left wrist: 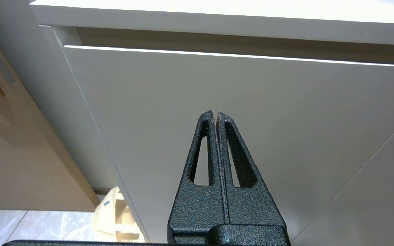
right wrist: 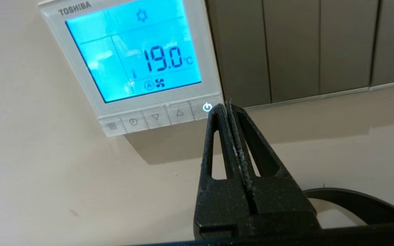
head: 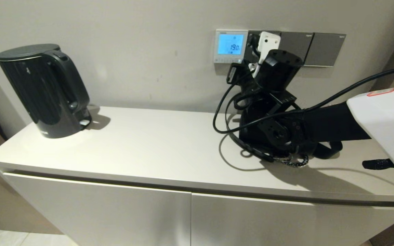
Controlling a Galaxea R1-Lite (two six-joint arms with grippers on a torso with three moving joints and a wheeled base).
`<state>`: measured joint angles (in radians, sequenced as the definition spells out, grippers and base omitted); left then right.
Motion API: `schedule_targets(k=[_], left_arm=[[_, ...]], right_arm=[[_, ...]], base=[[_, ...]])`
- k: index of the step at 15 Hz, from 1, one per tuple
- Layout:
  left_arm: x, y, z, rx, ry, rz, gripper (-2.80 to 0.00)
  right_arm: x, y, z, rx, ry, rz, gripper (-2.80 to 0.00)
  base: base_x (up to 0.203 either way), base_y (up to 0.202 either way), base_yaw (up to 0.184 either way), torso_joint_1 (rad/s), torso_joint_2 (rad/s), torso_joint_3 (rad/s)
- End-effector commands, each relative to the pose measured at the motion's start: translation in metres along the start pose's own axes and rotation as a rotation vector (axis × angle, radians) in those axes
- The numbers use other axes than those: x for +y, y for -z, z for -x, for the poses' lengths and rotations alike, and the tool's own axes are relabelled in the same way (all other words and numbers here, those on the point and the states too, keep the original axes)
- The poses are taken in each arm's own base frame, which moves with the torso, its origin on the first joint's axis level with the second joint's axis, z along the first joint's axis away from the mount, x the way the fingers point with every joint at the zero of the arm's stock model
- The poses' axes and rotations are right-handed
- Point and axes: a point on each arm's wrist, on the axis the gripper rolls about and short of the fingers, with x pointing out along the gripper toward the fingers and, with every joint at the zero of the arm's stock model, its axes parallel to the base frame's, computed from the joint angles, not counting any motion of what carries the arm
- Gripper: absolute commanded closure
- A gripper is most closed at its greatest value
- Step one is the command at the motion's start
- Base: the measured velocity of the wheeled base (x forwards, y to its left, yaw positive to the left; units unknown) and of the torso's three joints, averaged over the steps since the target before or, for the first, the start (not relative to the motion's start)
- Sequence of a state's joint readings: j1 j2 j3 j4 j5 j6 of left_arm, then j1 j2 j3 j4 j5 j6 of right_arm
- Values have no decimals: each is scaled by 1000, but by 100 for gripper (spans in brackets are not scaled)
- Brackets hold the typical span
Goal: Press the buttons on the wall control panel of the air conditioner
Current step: Turn off the central air conditioner
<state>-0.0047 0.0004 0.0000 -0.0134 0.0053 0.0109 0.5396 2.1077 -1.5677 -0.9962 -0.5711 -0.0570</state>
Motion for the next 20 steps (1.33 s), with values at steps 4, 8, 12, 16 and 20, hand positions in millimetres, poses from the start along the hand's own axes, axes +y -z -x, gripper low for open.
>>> schedule_targets(k=[4,8,12,16,20], left_arm=[[0,0,0,-1,0,0,0],[0,0,0,0,-1,0,0],[0,0,0,-1,-1,0,0],[0,0,0,0,-1,0,0],[0,0,0,0,-1,0,0]], right_arm=[[6,10,-8,-9,2,-5,0],[6,13,-14,-19,7,-6,0],[11,13,-16,-28,4,-15,0],[9,14,-19,-30,7,-13,0],[8,7,-14,-34,8,-17,0]], base=[[0,0,0,0,0,0],[0,0,0,0,0,0],[0,0,0,0,0,0],[0,0,0,0,0,0],[0,0,0,0,0,0]])
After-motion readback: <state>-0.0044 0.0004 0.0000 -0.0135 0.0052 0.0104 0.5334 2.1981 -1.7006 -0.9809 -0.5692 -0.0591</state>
